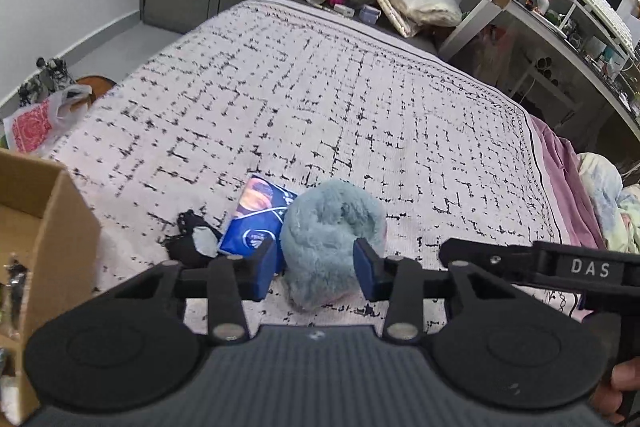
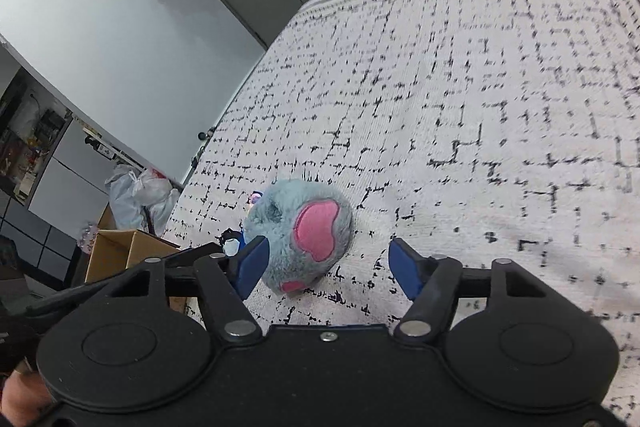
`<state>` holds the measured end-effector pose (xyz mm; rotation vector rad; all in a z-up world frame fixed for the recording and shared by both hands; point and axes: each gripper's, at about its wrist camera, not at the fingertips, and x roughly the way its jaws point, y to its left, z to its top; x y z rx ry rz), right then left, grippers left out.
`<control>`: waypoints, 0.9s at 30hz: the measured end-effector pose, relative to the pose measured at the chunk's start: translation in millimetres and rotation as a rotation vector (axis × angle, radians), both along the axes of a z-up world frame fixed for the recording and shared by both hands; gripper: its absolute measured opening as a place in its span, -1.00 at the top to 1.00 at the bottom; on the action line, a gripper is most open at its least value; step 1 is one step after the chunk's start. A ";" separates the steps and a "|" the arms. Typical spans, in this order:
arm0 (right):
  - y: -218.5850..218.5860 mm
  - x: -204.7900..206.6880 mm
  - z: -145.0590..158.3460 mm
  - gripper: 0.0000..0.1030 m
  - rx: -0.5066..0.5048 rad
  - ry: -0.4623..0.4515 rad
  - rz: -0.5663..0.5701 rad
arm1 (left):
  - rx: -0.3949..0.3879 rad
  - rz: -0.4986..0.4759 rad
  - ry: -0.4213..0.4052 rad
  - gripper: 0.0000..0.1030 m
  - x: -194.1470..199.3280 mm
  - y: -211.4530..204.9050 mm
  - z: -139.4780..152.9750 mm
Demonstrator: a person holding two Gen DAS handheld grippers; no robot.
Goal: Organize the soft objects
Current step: 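Close both tools together on the grey plush mouse, then lift and carry the plush mouse with both tools over the cardboard box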
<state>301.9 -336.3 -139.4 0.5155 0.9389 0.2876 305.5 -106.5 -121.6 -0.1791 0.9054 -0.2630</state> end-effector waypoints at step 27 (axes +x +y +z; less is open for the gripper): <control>27.5 40.1 -32.7 0.58 0.055 0.085 0.034 | -0.210 0.079 0.096 0.51 35.0 11.9 -37.7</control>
